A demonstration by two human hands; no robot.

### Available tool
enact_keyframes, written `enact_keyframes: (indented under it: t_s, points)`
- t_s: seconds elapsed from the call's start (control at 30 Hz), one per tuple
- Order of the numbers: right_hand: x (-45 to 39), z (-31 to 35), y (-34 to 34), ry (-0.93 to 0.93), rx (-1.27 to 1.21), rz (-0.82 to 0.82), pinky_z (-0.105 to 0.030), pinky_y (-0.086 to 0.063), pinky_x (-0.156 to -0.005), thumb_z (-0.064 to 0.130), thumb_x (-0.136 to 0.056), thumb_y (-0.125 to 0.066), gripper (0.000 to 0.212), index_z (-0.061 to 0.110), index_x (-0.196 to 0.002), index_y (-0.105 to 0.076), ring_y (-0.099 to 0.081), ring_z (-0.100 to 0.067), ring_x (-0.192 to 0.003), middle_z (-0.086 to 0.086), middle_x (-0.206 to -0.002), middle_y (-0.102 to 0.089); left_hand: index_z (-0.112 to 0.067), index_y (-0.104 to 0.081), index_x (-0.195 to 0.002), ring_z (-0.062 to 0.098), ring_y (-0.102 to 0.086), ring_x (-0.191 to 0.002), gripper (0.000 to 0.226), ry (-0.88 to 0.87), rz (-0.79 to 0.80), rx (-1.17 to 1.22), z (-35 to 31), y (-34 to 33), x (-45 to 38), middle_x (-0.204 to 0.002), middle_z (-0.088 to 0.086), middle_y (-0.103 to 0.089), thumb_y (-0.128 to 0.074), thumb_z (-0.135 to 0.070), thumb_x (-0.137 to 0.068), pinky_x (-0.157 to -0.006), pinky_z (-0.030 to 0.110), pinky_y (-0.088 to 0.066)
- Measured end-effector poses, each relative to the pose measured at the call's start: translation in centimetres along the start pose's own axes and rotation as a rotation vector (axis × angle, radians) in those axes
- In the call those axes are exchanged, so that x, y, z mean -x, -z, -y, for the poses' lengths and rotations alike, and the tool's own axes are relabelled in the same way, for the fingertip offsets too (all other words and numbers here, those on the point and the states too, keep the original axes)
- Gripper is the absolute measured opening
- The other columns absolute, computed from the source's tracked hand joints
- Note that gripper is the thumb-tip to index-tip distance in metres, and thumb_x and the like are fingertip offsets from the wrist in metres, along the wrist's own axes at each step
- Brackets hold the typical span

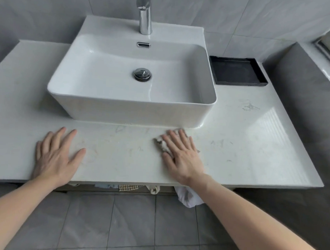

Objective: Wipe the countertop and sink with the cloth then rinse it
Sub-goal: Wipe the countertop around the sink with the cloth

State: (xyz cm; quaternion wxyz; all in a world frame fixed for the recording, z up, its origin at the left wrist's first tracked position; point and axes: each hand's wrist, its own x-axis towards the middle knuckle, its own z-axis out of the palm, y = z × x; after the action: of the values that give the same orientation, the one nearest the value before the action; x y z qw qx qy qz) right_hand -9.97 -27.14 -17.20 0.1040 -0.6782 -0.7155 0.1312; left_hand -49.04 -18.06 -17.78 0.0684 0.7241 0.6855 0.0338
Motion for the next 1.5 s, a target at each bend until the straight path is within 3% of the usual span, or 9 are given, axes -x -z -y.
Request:
enact_keyframes:
  t_s: [0.07,0.27,0.4,0.53,0.67,0.9,1.17,1.33,1.5]
  points:
    - [0.8,-2.7,1.1,-0.131,0.017,-0.024,-0.044,0.005,-0.129,0.054,-0.106,-0.029,0.062,0.040,-0.163,-0.012,0.013,-0.015,-0.159,0.016,-0.171,0.001,-0.034,-0.030,-0.155,0.026,-0.008,-0.153,0.078,0.003,-0.014,0.013,0.0,-0.1,0.1,-0.167,-0.002,-0.018,-0.026,-0.070,-0.086,-0.118,0.029,0.013]
    - [5.1,-13.3,5.2,-0.633,-0.049,-0.151,-0.042,0.001,-0.130,0.048,-0.106,-0.017,0.062,0.029,-0.165,-0.014,0.006,-0.016,-0.160,0.004,-0.173,-0.005,-0.033,-0.026,-0.157,0.028,-0.007,-0.155,0.076,-0.023,-0.018,-0.006,-0.1,0.3,0.2,-0.169,-0.002,-0.015,-0.025,-0.067,-0.089,-0.124,0.049,-0.003]
    - [6.2,-12.8,6.8,-0.774,-0.123,-0.216,-0.046,-0.012,-0.130,0.041,-0.110,-0.020,0.056,0.022,-0.163,-0.024,-0.004,-0.015,-0.160,0.002,-0.172,-0.017,-0.033,-0.027,-0.157,0.028,-0.007,-0.155,0.076,-0.017,-0.020,-0.016,-0.2,0.3,0.2,-0.169,-0.003,-0.015,-0.024,-0.066,-0.089,-0.125,0.050,-0.004]
    - [4.6,-5.1,5.9,-0.541,-0.239,-0.373,-0.047,-0.045,-0.107,0.022,-0.110,-0.036,0.043,0.031,-0.151,-0.045,-0.050,-0.023,-0.139,0.008,-0.157,-0.042,-0.034,-0.024,-0.158,0.026,-0.003,-0.156,0.076,-0.012,-0.011,-0.012,-0.3,0.5,0.2,-0.170,-0.005,-0.011,-0.023,-0.066,-0.089,-0.126,0.050,-0.004]
    - [0.8,3.2,1.5,-0.271,-0.433,-0.279,-0.043,-0.030,-0.124,0.017,-0.108,-0.045,0.047,0.023,-0.154,-0.046,-0.029,-0.012,-0.154,0.009,-0.163,-0.038,-0.033,-0.026,-0.158,0.025,-0.005,-0.156,0.077,-0.007,-0.002,-0.026,-0.3,0.6,0.2,-0.170,-0.005,-0.013,-0.024,-0.066,-0.088,-0.126,0.051,-0.006]
    - [-7.2,14.0,-3.8,0.238,-0.211,0.048,-0.046,-0.005,-0.130,0.020,-0.105,-0.043,0.055,0.023,-0.159,-0.033,-0.010,-0.021,-0.160,0.003,-0.169,-0.026,-0.034,-0.028,-0.157,0.025,-0.008,-0.156,0.077,-0.001,-0.003,-0.030,-0.4,0.7,0.3,-0.169,-0.006,-0.016,-0.033,-0.064,-0.087,-0.126,0.050,-0.008]
    - [-4.5,6.2,-2.0,0.082,-0.008,0.026,-0.044,-0.005,-0.129,0.047,-0.109,-0.030,0.059,0.030,-0.164,-0.019,0.004,-0.013,-0.160,0.009,-0.172,-0.012,-0.030,-0.027,-0.158,0.025,-0.005,-0.156,0.076,-0.006,0.026,-0.026,-0.8,1.1,0.2,-0.170,-0.004,-0.014,-0.030,-0.063,-0.089,-0.126,0.050,-0.006]
    - [0.3,-3.3,1.6,-0.155,0.020,-0.065,-0.046,-0.013,-0.129,0.039,-0.104,-0.041,0.063,0.026,-0.163,-0.024,-0.004,-0.015,-0.160,0.006,-0.172,-0.017,-0.030,-0.028,-0.158,0.025,-0.005,-0.156,0.076,0.001,0.035,-0.022,-0.9,1.4,0.1,-0.170,-0.004,-0.014,-0.031,-0.063,-0.089,-0.126,0.050,-0.005]
    - [3.2,-10.8,4.0,-0.539,-0.065,-0.151,-0.045,-0.012,-0.130,0.033,-0.109,-0.029,0.056,0.017,-0.163,-0.024,-0.002,-0.014,-0.160,0.003,-0.171,-0.018,-0.029,-0.028,-0.158,0.026,-0.005,-0.156,0.077,0.001,0.041,-0.022,-0.9,1.5,0.2,-0.170,-0.003,-0.014,-0.030,-0.063,-0.089,-0.126,0.051,-0.006]
